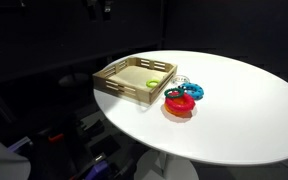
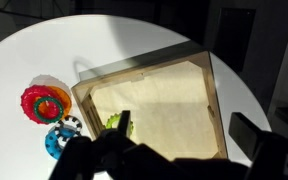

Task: Put the green object on the table

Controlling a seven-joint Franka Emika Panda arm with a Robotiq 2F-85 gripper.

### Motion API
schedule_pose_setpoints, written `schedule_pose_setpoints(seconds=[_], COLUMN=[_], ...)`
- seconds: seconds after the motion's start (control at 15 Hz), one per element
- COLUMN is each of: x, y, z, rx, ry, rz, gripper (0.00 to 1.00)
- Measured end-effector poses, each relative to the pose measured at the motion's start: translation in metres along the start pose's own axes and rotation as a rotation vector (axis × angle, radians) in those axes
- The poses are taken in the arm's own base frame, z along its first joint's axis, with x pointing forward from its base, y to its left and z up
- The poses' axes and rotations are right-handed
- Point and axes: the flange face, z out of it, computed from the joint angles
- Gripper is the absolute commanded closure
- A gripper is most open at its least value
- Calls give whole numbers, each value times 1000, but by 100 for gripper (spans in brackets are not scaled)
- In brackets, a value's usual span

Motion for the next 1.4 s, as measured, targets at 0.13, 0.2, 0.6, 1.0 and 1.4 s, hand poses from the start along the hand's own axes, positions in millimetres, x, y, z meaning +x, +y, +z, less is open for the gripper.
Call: schedule_pose_setpoints(seconds=[0.13, 0.2, 0.6, 1.0, 1.4], x=[1, 2, 21, 52, 87], y=[0, 1, 11, 37, 66], z=[0, -1, -10, 17, 74], rx=[1, 1, 1, 23, 54], ry=[0, 3, 47, 59, 30], rz=[1, 1, 15, 56, 14], gripper=[0, 0, 0, 0, 0])
